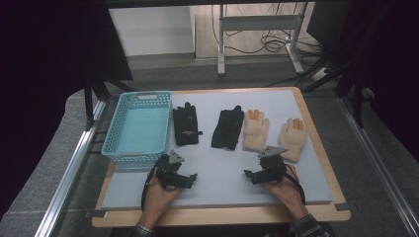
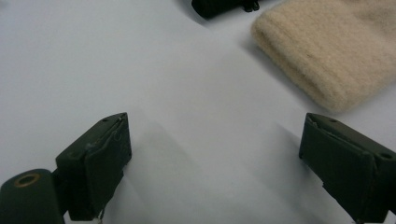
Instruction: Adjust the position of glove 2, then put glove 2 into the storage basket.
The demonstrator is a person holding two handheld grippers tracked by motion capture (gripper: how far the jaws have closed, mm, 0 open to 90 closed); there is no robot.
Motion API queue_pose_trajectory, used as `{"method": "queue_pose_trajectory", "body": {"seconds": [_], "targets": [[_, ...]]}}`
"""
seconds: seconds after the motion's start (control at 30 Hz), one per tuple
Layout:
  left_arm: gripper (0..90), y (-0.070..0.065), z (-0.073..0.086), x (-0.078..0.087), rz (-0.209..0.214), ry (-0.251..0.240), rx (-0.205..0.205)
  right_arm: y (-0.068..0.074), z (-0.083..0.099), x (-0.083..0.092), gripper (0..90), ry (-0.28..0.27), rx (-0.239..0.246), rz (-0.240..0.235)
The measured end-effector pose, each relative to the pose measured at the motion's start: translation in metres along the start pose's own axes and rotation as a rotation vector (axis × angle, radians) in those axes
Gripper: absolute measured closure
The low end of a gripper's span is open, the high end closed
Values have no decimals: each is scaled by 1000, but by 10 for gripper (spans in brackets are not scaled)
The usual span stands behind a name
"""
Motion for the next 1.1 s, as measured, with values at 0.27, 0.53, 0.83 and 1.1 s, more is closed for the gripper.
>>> {"method": "queue_pose_trajectory", "body": {"seconds": [0.27, 0.53, 0.83, 1.1], "targets": [[10, 0, 0, 0, 0, 0, 0, 1, 0, 1, 104, -1, -4, 2], [12, 0, 0, 0, 0, -1, 0, 1, -2, 1, 130, 0, -7, 12], [12, 0, 0, 0, -1, -1, -1, -2, -10, 3, 188, -19, -38, -31], [12, 0, 0, 0, -1, -1, -1, -10, -31, 0, 299, -40, -27, -63]]}}
Point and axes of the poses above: each handheld gripper's, and its own axes: x roughly backward along the jaws, z roughly out of its underside, y roughly to its left, the point moved 1 cm from there along -x, roughly forward along the jaws, and after that the axes turned 6 degrees about -z, right-handed, at the moved point
